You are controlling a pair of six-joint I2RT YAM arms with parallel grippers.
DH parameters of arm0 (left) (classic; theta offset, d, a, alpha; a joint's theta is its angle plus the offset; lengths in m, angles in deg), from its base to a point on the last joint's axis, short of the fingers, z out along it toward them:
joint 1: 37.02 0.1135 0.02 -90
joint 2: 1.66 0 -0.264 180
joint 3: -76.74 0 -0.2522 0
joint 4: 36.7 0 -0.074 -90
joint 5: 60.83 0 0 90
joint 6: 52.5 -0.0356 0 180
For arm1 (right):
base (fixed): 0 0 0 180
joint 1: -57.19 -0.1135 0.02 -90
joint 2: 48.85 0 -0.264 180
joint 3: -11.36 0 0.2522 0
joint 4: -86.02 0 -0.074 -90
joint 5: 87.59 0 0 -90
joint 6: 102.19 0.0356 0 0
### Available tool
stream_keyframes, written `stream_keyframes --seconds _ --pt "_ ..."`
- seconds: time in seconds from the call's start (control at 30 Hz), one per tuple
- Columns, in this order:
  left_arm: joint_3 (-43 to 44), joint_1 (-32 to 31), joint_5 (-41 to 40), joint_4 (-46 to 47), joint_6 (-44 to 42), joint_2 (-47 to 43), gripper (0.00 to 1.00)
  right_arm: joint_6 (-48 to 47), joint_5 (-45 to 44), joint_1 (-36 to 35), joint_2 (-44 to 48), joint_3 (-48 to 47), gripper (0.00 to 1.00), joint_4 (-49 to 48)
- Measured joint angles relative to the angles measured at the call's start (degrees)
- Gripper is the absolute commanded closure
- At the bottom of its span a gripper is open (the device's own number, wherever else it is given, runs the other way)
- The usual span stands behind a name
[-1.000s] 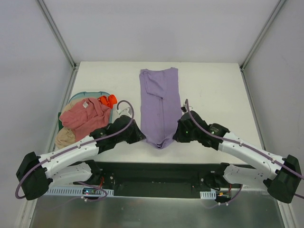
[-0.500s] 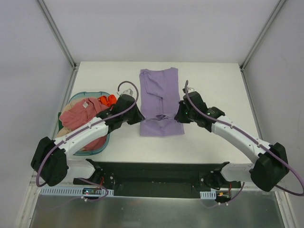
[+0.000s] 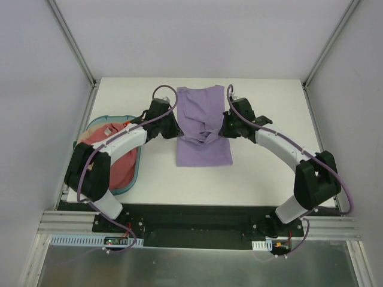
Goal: Fold and stack the t-shirts
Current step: Fold the folded rectangular tshirt in 1/3 of the way
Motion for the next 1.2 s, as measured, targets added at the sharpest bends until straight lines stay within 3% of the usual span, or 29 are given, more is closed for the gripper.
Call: stream_keyframes --seconds 0.57,0.73,0.77,0.83,0.87,0.9,0.93,0.97,1.2 --pt "8.76 4.31 4.87 1.16 -2.12 14.21 0.94 -1.07 5.42 5.79 -14.78 -6.95 0.98 -5.42" --pt "9.14 4.98 4.83 1.11 -2.14 16.31 0.84 -0.92 6.47 6.86 -18.01 -7.93 0.75 -6.43" --pt "9.14 5.03 4.72 1.14 -2.10 16.48 0.78 -0.87 6.75 7.02 -18.58 -8.24 0.63 -6.58" --pt "9.14 5.05 4.22 1.09 -1.97 16.52 0.60 -0.79 7.45 7.37 -19.37 -8.72 0.54 -6.91" --pt "9.16 5.05 3.87 1.20 -2.05 16.52 0.43 -0.81 7.85 7.50 -19.56 -8.87 0.51 -6.97" --pt "9.18 5.05 3.69 1.29 -2.01 16.50 0.02 -0.72 8.07 7.58 -19.56 -9.03 0.43 -6.97" --pt "9.18 5.05 3.50 1.27 -1.92 16.46 0.01 -0.81 8.31 7.65 -19.56 -9.20 0.28 -6.95" --pt "9.16 5.03 3.32 1.14 -2.10 16.28 0.01 -0.83 8.39 7.72 -19.54 -9.49 0.05 -6.91" --pt "4.61 5.03 2.38 1.25 -1.49 6.58 0.01 -0.76 8.44 7.80 -13.57 -7.69 0.04 -4.96"
